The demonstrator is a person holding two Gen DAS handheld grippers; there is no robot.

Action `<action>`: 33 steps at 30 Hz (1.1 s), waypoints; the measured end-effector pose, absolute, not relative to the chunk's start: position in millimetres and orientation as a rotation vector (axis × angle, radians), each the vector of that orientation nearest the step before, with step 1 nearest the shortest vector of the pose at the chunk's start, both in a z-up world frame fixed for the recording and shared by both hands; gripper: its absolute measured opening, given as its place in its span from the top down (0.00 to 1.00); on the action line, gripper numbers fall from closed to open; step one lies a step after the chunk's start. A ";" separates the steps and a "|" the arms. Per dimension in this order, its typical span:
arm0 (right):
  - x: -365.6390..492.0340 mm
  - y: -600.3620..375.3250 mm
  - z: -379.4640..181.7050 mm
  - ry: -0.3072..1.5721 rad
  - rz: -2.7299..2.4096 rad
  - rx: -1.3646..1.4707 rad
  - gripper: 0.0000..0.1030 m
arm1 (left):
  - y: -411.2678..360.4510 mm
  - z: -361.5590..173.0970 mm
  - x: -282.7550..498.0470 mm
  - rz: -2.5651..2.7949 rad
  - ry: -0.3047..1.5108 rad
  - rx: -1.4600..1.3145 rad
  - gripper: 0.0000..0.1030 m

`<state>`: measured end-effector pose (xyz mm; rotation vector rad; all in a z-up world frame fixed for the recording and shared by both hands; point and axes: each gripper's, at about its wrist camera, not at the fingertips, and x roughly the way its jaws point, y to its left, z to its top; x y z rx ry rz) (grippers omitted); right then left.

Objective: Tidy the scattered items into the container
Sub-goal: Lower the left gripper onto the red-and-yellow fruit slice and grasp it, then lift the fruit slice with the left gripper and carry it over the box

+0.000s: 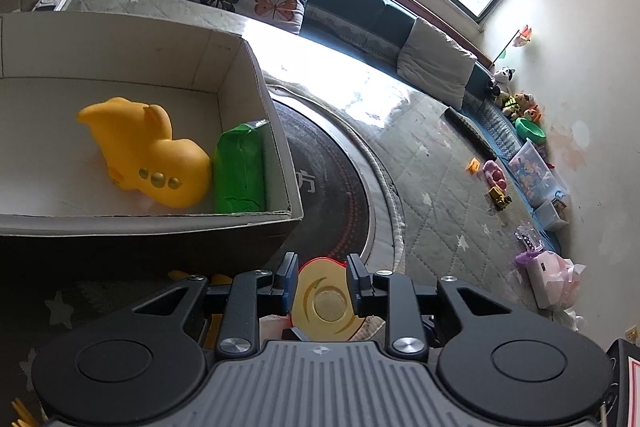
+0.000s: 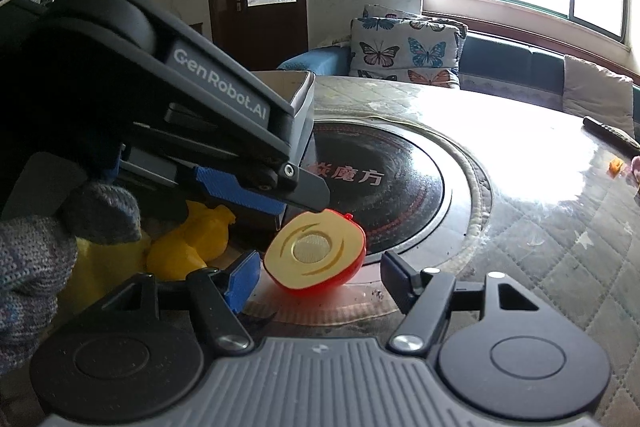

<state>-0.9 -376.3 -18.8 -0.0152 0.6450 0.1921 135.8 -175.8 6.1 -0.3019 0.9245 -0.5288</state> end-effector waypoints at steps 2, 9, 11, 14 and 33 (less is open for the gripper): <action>0.7 -376.4 -19.2 0.648 0.194 -0.014 0.34 | -176.4 4.6 137.5 -0.528 0.930 -0.304 0.72; 3.6 -375.6 -20.3 0.654 0.199 -0.020 0.42 | -175.5 0.1 143.1 -0.526 0.953 -0.326 0.72; 4.0 -375.3 -20.9 0.658 0.200 -0.020 0.42 | -175.7 -1.0 144.2 -0.526 0.959 -0.331 0.72; 3.2 -376.8 -20.9 0.657 0.203 -0.020 0.42 | -175.1 -2.5 146.0 -0.525 0.968 -0.342 0.72; -1.5 -384.0 -18.1 0.641 0.192 -0.018 0.42 | -184.8 -5.4 146.0 -0.531 0.992 -0.327 0.70</action>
